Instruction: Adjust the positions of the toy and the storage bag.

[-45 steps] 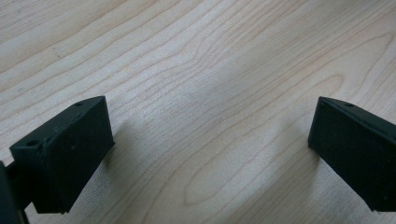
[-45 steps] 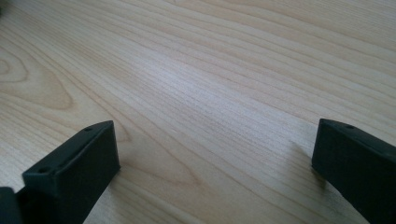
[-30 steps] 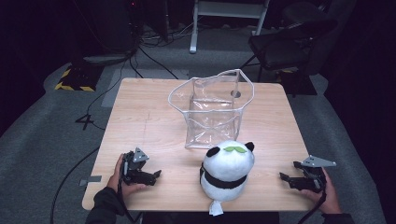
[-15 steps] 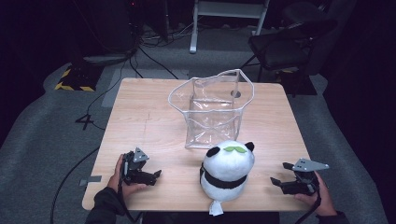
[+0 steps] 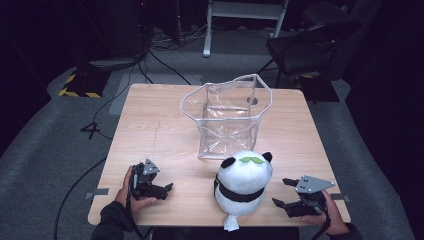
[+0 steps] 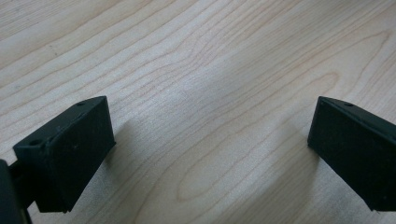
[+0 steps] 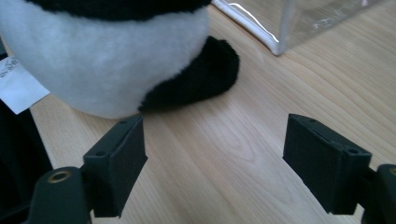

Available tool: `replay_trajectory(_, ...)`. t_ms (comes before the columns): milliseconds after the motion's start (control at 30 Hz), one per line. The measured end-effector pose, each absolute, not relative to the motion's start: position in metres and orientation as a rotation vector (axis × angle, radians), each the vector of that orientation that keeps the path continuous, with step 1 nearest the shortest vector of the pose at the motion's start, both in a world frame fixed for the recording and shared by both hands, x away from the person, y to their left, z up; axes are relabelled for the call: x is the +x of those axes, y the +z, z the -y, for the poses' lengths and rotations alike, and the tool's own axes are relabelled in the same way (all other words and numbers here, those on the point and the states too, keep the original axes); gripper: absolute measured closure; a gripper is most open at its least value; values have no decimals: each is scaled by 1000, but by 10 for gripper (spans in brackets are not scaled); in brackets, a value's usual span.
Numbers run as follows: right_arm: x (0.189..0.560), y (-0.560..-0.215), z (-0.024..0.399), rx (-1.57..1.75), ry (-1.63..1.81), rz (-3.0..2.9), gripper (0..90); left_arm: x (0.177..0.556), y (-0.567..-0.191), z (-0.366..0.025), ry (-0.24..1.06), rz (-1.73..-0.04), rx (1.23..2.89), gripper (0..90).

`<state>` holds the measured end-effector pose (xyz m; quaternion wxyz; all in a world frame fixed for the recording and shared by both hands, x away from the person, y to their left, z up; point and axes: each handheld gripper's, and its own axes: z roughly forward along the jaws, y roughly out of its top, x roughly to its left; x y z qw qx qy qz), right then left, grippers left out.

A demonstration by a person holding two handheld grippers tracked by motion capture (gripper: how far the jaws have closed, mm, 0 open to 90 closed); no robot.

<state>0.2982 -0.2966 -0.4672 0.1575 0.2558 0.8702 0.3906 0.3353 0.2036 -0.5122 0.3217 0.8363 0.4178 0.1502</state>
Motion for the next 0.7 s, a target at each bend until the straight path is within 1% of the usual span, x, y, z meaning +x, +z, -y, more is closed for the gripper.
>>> replay_trajectory(333, 295, -471, 273, 675, 1114, -2555, 215, 334, -512, -203, 395, -1101, 2196, 6)
replay_trajectory(600, 296, -474, 250, 632, 1108, -2549, 213, 333, -512, -202, 395, -1094, 2203, 6)
replay_trajectory(633, 298, -474, 242, 624, 1120, -2539, 214, 333, -512, -202, 394, -1090, 2204, 6)
replay_trajectory(700, 298, -474, 236, 589, 1115, -2536, 261, 333, -512, -202, 393, -1088, 2203, 6)
